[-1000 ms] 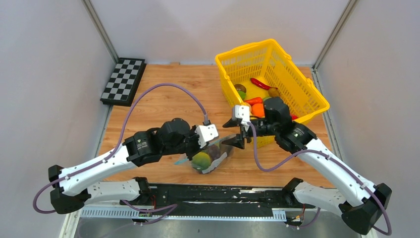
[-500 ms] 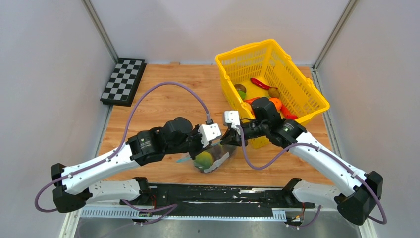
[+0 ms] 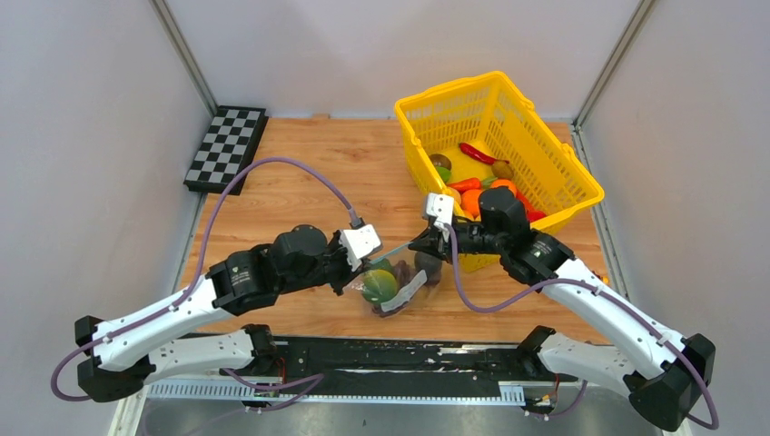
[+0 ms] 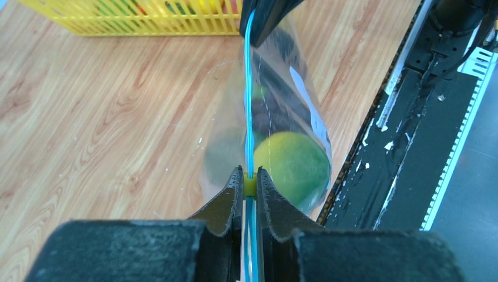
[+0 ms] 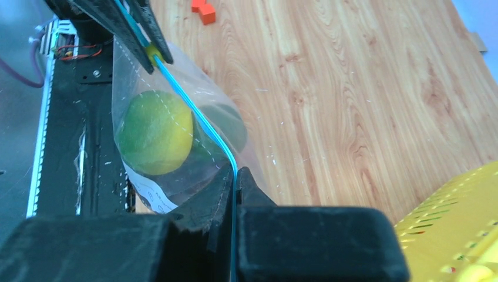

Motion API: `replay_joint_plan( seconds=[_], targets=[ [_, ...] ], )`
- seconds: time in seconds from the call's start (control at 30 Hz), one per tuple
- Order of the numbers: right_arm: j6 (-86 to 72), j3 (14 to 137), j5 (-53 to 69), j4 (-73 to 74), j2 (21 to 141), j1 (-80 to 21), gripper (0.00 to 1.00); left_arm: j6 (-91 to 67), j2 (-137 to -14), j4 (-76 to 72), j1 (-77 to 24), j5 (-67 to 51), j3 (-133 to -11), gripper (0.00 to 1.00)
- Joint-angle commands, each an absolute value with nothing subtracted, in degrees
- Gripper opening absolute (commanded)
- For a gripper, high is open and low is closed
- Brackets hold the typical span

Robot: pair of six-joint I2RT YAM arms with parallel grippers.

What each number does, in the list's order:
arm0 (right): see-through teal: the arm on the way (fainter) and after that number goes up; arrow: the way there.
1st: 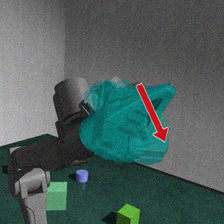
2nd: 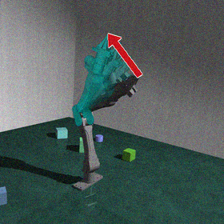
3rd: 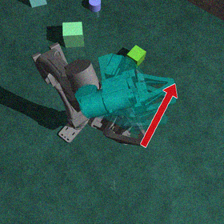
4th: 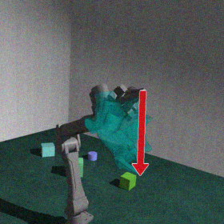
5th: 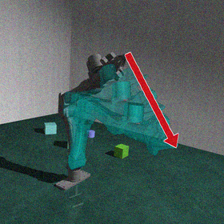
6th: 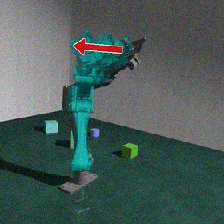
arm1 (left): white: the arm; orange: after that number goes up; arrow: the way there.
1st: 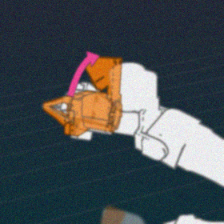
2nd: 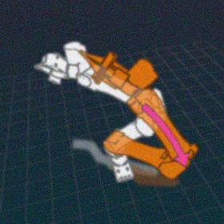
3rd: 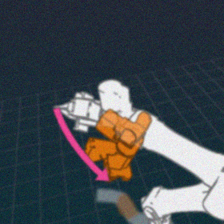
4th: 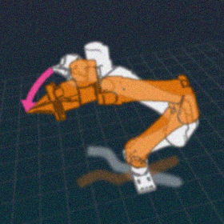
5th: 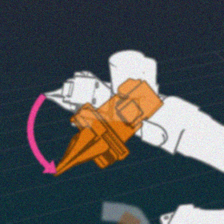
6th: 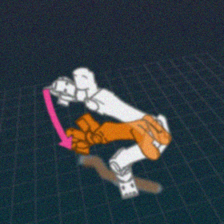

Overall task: Place the food in the zip-top bag and seal the zipper
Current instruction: Zip the zipper food storage bag at the center of the board.

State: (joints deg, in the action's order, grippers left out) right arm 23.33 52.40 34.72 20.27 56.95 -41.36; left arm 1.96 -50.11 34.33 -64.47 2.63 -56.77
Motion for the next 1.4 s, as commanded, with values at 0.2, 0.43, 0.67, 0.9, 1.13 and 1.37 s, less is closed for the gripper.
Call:
replay_joint_plan(
  seconds=[0.2, 0.43, 0.67, 0.9, 1.13, 1.37],
  targets=[
    [18.35, 51.98, 25.12, 12.03, 56.86, -38.84, 0.00, -1.86, -47.39, 45.24, -64.51, 11.02, -58.11, 0.00],
    [15.31, 52.60, 21.54, 11.67, 57.96, -36.11, 0.00, -1.43, -47.81, 46.66, -64.59, 14.20, -58.63, 0.00],
    [14.82, 50.46, 27.51, 8.54, 56.54, -35.51, 0.00, -1.02, -49.21, 47.72, -64.51, 17.14, -58.91, 0.00],
    [15.62, 50.71, 32.00, 8.95, 57.65, -35.53, 0.00, -1.04, -49.25, 44.54, -64.52, 20.53, -58.91, 0.02],
    [15.91, 50.70, 30.20, 9.57, 57.02, -35.42, 0.00, -1.00, -46.69, 43.68, -64.57, 21.71, -57.66, 0.03],
    [16.57, 50.66, 38.58, 8.49, 57.18, -35.58, 0.00, -0.24, -45.83, 40.98, -64.59, 20.46, -58.57, 0.50]
  ],
)
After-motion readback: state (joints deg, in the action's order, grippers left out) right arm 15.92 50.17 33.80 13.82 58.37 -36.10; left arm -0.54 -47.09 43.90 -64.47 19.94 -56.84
